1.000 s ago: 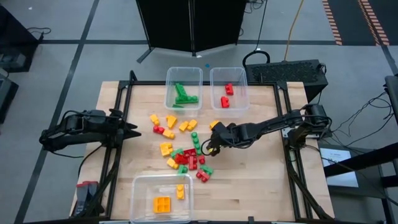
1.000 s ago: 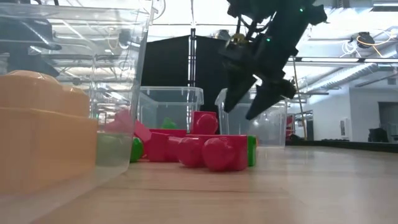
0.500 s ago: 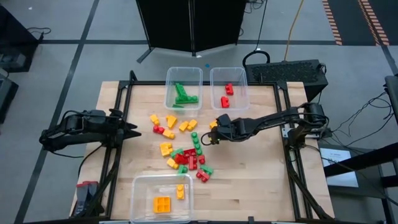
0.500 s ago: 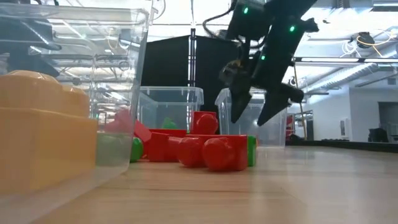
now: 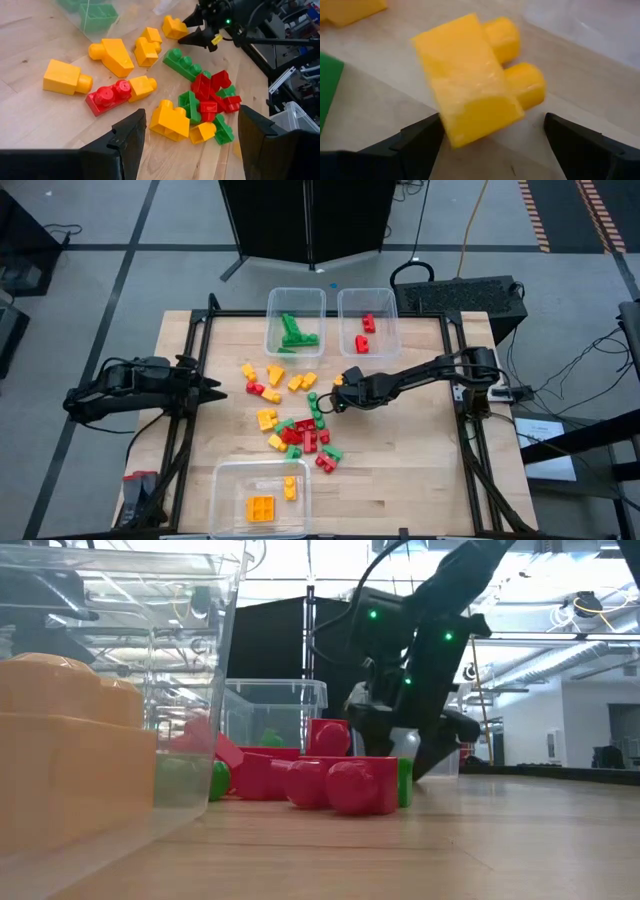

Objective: Sort blocks
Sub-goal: Put the yellow game piece into the bottom transparent bin

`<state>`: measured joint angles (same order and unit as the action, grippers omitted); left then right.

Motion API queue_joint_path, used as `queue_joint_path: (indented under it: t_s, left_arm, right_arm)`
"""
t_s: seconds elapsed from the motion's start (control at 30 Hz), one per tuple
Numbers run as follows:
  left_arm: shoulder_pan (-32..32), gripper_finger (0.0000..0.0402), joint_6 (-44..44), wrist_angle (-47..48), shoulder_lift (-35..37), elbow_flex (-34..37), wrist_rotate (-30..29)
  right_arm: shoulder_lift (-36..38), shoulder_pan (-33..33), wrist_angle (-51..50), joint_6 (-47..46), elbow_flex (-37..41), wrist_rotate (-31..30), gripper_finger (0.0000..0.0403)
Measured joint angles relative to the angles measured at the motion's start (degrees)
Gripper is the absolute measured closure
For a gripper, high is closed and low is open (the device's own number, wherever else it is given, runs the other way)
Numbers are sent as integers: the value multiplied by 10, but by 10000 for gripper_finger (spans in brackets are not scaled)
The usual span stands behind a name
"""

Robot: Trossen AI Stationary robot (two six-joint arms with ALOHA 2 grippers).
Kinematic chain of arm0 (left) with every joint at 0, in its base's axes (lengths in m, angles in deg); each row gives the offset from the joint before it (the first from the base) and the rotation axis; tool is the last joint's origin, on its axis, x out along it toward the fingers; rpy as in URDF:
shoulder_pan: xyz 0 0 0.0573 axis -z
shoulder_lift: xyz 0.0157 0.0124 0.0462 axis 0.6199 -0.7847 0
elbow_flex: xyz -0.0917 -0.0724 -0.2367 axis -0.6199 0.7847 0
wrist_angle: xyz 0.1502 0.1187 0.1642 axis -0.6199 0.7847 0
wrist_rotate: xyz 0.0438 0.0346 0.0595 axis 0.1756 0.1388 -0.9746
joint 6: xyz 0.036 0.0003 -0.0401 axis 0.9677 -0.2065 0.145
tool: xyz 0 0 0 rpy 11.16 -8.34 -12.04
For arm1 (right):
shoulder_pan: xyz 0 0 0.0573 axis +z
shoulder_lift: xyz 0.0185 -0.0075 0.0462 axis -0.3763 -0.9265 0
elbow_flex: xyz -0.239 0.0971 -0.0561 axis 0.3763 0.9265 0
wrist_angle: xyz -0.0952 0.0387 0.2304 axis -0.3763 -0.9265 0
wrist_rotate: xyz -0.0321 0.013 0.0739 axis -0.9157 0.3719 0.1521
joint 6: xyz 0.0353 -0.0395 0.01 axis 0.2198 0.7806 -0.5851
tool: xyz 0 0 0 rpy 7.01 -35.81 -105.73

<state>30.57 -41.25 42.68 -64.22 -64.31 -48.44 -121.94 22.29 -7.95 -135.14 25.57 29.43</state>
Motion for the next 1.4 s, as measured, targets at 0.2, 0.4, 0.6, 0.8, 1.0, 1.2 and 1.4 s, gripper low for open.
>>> queue_joint_path:
  t_s: [0.2,0.4,0.6,0.8,1.0,1.2,1.4]
  left_arm:
    - [0,191,1,0,0,0,0]
    - [0,191,4,0,0,0,-1]
    - [0,191,4,0,0,0,-6]
    - [0,191,4,0,0,0,-7]
    - [0,191,4,0,0,0,-6]
    - [0,191,4,0,0,0,-6]
    - [0,191,16,0,0,0,-11]
  right_arm:
    - [-4,-2,11,-41,0,-15,81]
    - [-6,-8,31,-12,0,-16,119]
    - [-6,-5,47,-10,0,-10,216]
    - [-7,9,64,-9,0,4,365]
    - [-7,31,69,-24,0,14,391]
    - [4,68,103,0,1,28,397]
    - [45,61,164,101,0,22,393]
